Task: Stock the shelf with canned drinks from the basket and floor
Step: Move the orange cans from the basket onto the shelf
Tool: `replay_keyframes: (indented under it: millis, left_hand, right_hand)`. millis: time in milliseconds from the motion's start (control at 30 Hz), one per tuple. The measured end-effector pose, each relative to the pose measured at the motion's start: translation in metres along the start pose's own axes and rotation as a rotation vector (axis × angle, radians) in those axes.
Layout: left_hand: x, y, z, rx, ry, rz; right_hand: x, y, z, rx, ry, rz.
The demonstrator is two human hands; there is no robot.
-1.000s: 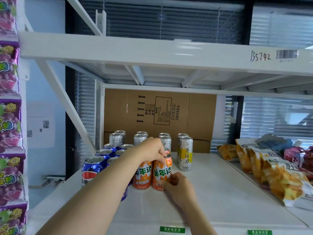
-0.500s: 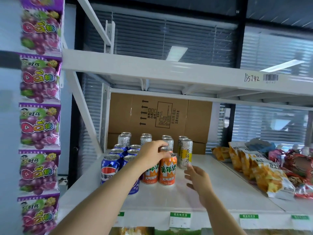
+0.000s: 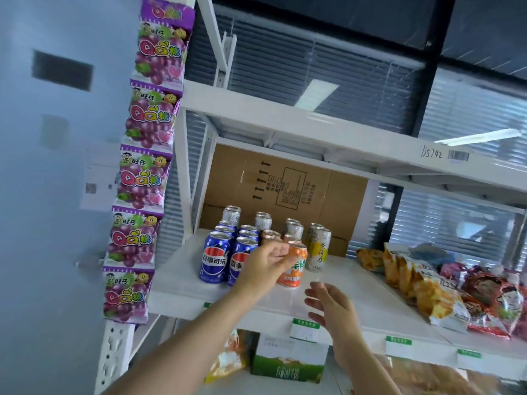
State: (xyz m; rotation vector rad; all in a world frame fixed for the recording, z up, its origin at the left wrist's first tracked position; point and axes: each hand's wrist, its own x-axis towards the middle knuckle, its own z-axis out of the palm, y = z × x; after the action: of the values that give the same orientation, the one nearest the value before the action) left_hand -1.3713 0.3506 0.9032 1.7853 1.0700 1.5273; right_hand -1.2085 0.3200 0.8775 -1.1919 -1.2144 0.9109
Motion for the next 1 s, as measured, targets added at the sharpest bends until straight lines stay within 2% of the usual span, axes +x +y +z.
replay_keyframes:
  millis: [167, 333, 533, 767, 1000]
  left_hand:
    - [-0.06, 0.022, -0.024, -0.069, 0.115, -0.086]
    - [-0.141, 0.048, -0.016, -0.288, 0.387, -0.233]
    - [-0.233, 0.067, -0.026, -0.257, 0.556, -0.303]
    - [-0.336, 0.086, -0.117, -0.152, 0.701, -0.347]
    - [-0.428, 0.112, -0.24, -0.07, 0.796, -0.339]
  right_hand:
    - [-0.05, -0.002, 0.001, 0.051, -0.11, -0.014]
    - [-0.123, 0.002, -0.009, 0.108, -0.251, 0.028]
    - [-0.189, 0.009, 0.008, 0.187, -0.37, 0.094]
    - [-0.278, -0.003, 0.08, 0.227, -0.531, 0.113]
    - [-0.373, -0.027, 0.201, 0.248, -0.693, 0.066]
